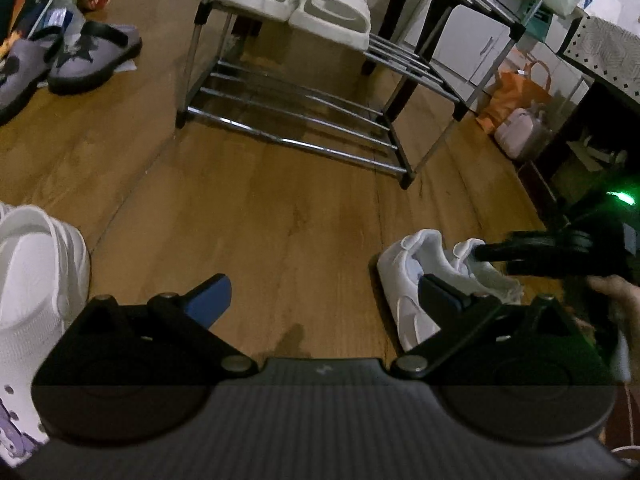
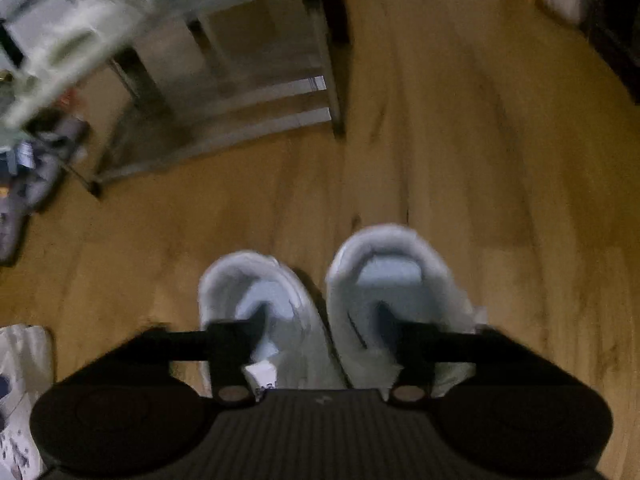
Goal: Organize scattered shoes
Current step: 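Move both grippers to the white velcro sneakers on the floor, then grasp the white velcro sneakers together with the right gripper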
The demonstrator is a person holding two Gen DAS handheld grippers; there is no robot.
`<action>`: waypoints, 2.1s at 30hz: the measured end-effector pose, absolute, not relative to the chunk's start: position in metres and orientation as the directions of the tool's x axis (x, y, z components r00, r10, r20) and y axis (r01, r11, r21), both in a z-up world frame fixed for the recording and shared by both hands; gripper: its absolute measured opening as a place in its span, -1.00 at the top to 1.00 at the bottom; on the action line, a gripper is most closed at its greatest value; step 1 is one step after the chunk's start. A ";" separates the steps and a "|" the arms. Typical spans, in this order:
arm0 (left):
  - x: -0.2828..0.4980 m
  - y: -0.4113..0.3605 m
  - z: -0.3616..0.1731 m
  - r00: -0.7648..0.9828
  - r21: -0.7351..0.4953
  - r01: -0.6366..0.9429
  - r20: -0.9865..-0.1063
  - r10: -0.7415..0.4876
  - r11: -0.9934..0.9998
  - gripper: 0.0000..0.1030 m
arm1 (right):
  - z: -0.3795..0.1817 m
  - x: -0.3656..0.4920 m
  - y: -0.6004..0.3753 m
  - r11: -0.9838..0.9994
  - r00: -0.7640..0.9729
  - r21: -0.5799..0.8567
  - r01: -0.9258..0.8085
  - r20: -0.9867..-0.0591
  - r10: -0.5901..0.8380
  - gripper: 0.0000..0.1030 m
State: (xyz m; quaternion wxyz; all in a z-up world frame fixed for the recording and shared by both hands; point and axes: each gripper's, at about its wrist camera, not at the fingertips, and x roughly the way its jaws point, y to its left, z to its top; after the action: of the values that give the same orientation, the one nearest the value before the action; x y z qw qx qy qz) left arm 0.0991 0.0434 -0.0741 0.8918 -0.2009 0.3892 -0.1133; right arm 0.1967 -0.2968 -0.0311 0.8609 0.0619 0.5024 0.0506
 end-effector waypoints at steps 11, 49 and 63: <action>0.104 0.040 -0.095 0.639 -0.454 0.044 -0.672 -0.375 0.890 -0.98 | -0.043 0.122 -0.303 0.985 0.553 -0.020 -0.174 -0.829 0.081 -0.81; 0.102 0.065 -0.128 0.599 -0.506 -0.019 -0.697 -0.395 0.863 -0.98 | -0.114 0.242 -0.231 0.991 0.450 -0.107 -0.085 -0.891 -0.058 0.58; 0.098 0.084 -0.138 0.636 -0.543 -0.073 -0.672 -0.380 0.837 -0.98 | -0.004 0.191 -0.239 0.980 0.832 0.196 0.033 -0.548 0.082 0.63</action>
State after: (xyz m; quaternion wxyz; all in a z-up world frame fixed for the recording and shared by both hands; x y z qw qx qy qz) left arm 0.0983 0.0838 -0.1377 0.8627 -0.2714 0.4174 -0.0890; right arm 0.1913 -0.2394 -0.0039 0.9520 0.0991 0.2893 0.0129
